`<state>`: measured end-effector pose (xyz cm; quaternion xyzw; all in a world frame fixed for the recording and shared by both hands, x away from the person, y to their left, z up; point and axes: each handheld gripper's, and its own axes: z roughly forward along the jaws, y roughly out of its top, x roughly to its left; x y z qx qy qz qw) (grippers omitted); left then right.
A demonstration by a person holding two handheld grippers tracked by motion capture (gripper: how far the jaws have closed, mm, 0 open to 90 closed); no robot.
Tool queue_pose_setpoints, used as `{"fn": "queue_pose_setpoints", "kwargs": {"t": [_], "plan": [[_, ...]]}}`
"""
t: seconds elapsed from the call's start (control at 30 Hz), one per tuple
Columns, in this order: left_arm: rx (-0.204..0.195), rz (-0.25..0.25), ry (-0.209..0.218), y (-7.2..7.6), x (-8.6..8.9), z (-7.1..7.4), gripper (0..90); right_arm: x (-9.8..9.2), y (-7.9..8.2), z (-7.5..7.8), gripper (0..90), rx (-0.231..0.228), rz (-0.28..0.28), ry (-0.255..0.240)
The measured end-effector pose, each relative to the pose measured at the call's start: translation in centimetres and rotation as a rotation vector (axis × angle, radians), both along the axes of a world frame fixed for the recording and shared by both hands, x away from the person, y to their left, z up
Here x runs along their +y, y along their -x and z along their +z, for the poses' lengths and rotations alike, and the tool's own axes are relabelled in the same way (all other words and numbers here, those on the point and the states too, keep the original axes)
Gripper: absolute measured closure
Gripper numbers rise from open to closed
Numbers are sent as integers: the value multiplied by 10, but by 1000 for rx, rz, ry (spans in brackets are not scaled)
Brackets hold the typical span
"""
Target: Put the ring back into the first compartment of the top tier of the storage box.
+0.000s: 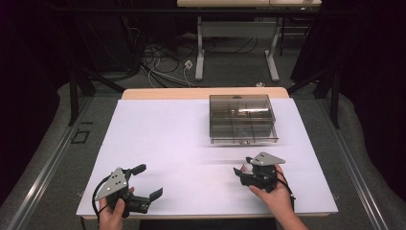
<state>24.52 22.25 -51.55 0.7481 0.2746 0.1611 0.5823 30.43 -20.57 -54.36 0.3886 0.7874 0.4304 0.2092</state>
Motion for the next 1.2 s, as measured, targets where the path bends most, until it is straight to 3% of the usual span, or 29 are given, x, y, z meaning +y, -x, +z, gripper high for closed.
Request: {"fn": "queue_pose_setpoints", "kwargs": {"t": [0.3, 0.93, 1.2], "plan": [[4, 0, 4, 0, 0, 0, 2, 4, -7, -5, 381, 33, -3, 25], [5, 0, 4, 0, 0, 0, 2, 2, -16, -10, 449, 107, -29, 30], [5, -2, 3, 0, 0, -1, 2, -2, -17, -12, 471, 134, -50, 3]]}}
